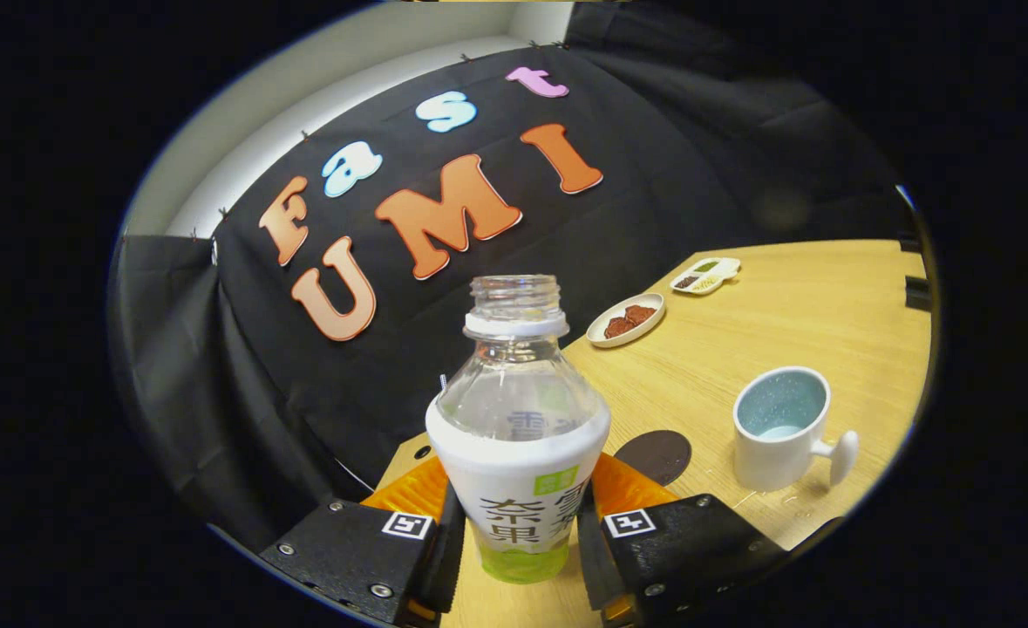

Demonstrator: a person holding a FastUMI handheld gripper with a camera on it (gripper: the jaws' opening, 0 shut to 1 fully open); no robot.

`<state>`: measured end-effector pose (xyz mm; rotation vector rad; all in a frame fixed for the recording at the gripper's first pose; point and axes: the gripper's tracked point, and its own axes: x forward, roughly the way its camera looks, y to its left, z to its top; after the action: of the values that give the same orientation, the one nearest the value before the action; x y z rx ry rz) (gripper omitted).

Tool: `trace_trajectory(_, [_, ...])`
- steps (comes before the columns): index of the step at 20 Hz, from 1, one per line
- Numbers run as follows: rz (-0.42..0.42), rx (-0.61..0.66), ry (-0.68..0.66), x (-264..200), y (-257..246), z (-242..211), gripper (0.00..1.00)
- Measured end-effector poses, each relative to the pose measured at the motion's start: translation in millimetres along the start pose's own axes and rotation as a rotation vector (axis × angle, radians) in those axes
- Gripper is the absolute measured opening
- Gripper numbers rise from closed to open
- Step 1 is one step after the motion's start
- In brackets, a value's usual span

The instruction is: Take the bottle from table, then pour the juice into the cup, finally place the bottle on the coaster

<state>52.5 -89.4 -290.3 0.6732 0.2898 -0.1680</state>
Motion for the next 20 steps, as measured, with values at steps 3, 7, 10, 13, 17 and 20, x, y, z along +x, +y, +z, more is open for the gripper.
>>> trace_trajectory(3, [0.005, 0.136, -0.004, 0.9, -2.3, 7.2, 0.57])
trace_trajectory(7, [0.037, 0.311, -0.013, 5.0, 0.6, 16.5, 0.57])
trace_trajectory(10, [0.062, 0.413, -0.033, 4.3, 2.0, 23.0, 0.57])
trace_trajectory(13, [0.060, 0.525, -0.039, 8.1, -1.3, 25.1, 0.57])
trace_trajectory(17, [0.058, 0.644, -0.045, 8.4, -2.3, 28.8, 0.57])
trace_trajectory(20, [0.061, 0.713, -0.061, 5.5, -1.8, 32.0, 0.57])
